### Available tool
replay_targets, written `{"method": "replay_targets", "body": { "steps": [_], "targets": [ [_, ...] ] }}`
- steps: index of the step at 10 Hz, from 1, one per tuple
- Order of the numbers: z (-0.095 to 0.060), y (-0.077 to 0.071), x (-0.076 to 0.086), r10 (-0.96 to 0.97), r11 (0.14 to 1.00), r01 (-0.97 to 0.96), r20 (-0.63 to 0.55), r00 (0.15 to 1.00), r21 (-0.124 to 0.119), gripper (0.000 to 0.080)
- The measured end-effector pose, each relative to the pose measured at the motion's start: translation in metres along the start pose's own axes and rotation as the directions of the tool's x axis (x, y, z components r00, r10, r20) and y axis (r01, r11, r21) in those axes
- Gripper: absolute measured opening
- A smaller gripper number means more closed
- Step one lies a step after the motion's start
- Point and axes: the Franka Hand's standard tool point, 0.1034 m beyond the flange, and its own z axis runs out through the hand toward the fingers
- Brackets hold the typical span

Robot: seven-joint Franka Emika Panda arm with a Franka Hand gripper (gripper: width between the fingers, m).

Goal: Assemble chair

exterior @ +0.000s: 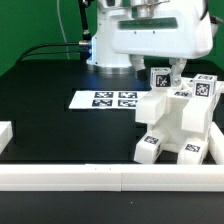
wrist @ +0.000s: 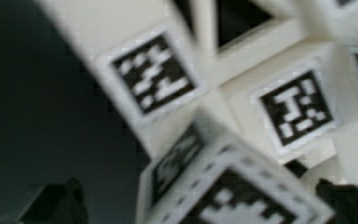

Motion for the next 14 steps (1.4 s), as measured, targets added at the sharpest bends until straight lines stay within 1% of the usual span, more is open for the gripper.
{"method": "replay_targets", "body": {
  "steps": [1, 3, 4, 5, 6, 8, 9, 12, 13, 14],
  "targets": [
    [0.000, 0.000, 0.004, -0.189, 0.982, 0.189, 0.001, 0.982, -0.001, 0.0646],
    [0.001, -0.002, -0.004, -0.400, 0.916, 0.400, 0.004, 0.916, -0.018, 0.0646],
    [0.003, -0.001, -0.009, -0.450, 0.893, 0.450, 0.011, 0.893, -0.020, 0.0649],
    [0.004, -0.001, -0.010, -0.507, 0.862, 0.507, 0.014, 0.862, -0.019, 0.0649],
    [0.004, 0.000, -0.009, -0.519, 0.854, 0.519, 0.014, 0.855, -0.018, 0.0647],
    [0.005, 0.000, -0.009, -0.515, 0.857, 0.515, 0.016, 0.857, -0.019, 0.0380],
    [0.005, 0.000, -0.010, -0.459, 0.888, 0.459, 0.015, 0.889, -0.017, 0.0261],
    [0.005, 0.000, -0.010, -0.267, 0.963, 0.268, 0.011, 0.964, -0.020, 0.0262],
    [0.005, 0.000, -0.010, -0.229, 0.973, 0.229, 0.011, 0.973, -0.020, 0.0262],
    [0.005, 0.000, -0.010, -0.142, 0.990, 0.142, 0.009, 0.990, -0.020, 0.0262]
  ]
}}
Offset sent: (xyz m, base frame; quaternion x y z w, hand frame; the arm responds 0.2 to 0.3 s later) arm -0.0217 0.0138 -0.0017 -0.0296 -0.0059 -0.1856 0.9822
